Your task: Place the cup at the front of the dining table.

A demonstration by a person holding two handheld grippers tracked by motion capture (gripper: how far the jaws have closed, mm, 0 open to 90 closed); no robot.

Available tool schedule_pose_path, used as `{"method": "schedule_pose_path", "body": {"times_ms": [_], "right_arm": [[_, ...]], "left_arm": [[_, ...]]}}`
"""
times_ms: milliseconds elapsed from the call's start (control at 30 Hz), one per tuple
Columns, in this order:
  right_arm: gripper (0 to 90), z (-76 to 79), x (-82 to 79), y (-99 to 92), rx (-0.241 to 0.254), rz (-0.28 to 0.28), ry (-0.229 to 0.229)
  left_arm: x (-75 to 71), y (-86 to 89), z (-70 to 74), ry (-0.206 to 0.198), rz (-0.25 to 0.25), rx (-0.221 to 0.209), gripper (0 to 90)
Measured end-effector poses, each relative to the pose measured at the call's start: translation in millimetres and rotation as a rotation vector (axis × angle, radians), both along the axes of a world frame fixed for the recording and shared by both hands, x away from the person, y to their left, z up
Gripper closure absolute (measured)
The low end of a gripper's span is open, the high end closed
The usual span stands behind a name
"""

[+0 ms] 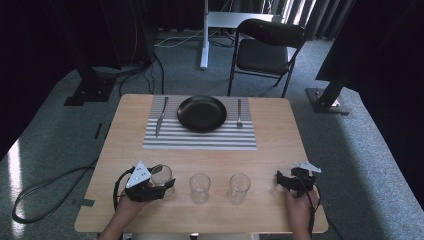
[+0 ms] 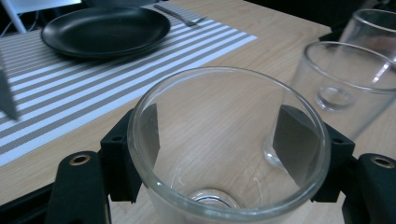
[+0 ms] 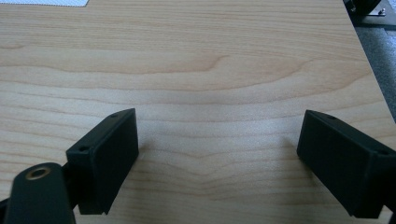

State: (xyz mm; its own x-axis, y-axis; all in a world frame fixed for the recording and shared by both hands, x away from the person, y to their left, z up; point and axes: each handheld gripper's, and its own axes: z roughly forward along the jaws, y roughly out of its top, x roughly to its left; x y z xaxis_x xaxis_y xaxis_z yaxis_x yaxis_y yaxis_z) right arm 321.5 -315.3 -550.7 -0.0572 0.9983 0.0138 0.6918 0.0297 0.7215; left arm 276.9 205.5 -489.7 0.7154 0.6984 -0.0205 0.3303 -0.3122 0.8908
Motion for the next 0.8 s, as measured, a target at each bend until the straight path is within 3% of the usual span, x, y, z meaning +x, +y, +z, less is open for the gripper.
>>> {"method": "schedule_pose_path", "body": {"times_ms": [400,800], "right_arm": [[12.0,-0.1,0.0,0.0,0.0,0.0,-0.001],[12.0,-0.1,0.0,-0.1,-0.001,0.001,-0.001]], "left_arm": [[16.2,5.0,6.6,0.005,0.065,0.021,29.6],[37.7,2.2,18.1,0.006,0.094,0.036,29.4]]}}
